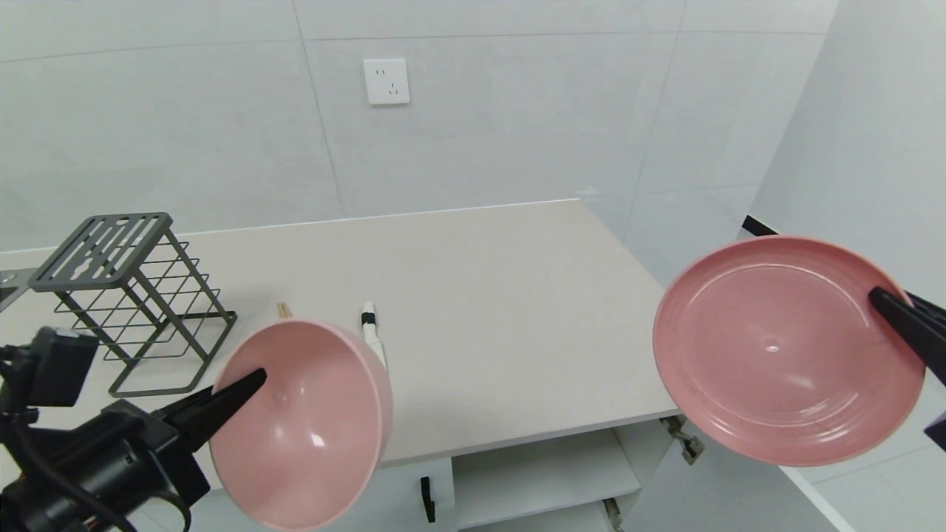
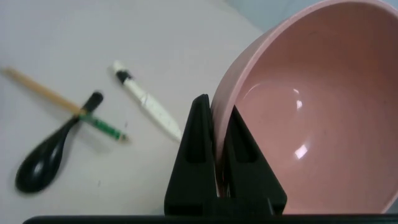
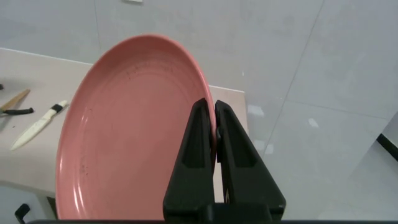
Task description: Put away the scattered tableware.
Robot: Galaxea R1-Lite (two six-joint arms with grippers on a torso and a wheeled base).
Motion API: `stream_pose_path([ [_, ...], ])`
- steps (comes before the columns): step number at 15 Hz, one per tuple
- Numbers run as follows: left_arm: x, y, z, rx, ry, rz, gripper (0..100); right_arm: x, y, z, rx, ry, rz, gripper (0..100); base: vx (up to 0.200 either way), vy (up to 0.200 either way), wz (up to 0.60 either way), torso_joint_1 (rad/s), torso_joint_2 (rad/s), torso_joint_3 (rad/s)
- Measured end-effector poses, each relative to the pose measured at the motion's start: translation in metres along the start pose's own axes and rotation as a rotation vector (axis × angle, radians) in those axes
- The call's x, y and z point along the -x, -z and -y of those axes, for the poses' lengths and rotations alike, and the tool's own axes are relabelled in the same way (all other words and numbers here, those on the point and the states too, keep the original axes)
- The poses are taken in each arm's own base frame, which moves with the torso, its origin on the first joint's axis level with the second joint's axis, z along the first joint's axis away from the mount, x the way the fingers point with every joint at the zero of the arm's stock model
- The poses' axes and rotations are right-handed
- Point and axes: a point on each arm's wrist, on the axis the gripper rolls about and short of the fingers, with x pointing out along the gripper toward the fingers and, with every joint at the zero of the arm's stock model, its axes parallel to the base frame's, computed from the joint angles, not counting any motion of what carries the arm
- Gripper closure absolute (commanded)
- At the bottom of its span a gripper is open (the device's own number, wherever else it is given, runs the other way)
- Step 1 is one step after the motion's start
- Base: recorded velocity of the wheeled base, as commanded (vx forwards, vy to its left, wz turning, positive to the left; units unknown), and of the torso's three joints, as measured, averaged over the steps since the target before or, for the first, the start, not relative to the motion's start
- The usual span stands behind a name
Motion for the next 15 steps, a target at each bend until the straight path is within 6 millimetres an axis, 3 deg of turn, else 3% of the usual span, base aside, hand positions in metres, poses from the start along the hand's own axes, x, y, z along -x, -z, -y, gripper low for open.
stream_pose_path([
  [2,0.005,0.006,-0.001,0.004,-0.031,-0.031,100,-0.001,-0.003,-0.005,-0.004,-0.045,0.026,100,0.000,0.000,0.00,0.000,0.00,0.000],
  [6,0.010,-0.004,0.006,-0.060,0.013,0.035,100,0.000,-0.003,-0.020,-0.033,-0.165,0.049,100,0.000,0.000,0.00,0.000,0.00,0.000],
  [9,0.007,-0.014,0.016,-0.108,0.093,0.099,100,-0.003,-0.005,-0.023,-0.060,-0.192,0.090,100,0.000,0.000,0.00,0.000,0.00,0.000],
  [12,0.007,-0.011,0.017,-0.218,0.106,0.121,100,-0.007,-0.004,-0.024,-0.061,-0.200,0.107,100,0.000,0.000,0.00,0.000,0.00,0.000],
  [15,0.009,-0.007,0.016,-0.235,0.103,0.111,100,-0.010,0.000,-0.024,-0.061,-0.202,0.082,100,-0.200,0.000,0.00,0.010,0.01,0.002],
])
